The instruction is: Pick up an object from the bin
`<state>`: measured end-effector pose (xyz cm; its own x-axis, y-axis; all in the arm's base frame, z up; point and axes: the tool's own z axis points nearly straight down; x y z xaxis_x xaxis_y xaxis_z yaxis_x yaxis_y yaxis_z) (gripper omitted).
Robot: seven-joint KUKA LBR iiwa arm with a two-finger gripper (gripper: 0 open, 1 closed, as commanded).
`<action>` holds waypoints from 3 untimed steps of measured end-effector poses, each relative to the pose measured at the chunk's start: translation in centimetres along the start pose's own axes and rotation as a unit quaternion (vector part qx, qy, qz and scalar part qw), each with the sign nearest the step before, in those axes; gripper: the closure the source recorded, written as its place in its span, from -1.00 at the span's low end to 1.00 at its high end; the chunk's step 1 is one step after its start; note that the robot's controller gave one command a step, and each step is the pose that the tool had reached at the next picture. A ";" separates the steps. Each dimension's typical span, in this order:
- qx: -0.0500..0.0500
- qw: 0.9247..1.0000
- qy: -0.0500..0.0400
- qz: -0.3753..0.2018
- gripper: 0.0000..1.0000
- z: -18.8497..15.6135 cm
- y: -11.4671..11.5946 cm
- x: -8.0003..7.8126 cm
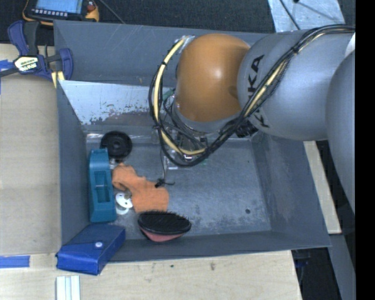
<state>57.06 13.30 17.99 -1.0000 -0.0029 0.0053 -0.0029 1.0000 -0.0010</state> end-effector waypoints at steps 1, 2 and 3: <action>-0.001 1.000 -0.004 0.001 -1.00 -0.5 -0.1 -0.2; -0.001 0.999 -0.005 0.052 -1.00 6.2 1.1 1.4; 0.000 0.996 -0.002 0.093 -1.00 10.0 1.4 1.9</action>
Offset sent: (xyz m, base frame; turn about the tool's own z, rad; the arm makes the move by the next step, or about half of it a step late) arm -0.0268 0.0187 -0.1099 0.1744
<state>55.13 14.66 8.05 -0.9832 0.1826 0.0021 0.1826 0.9832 -0.0009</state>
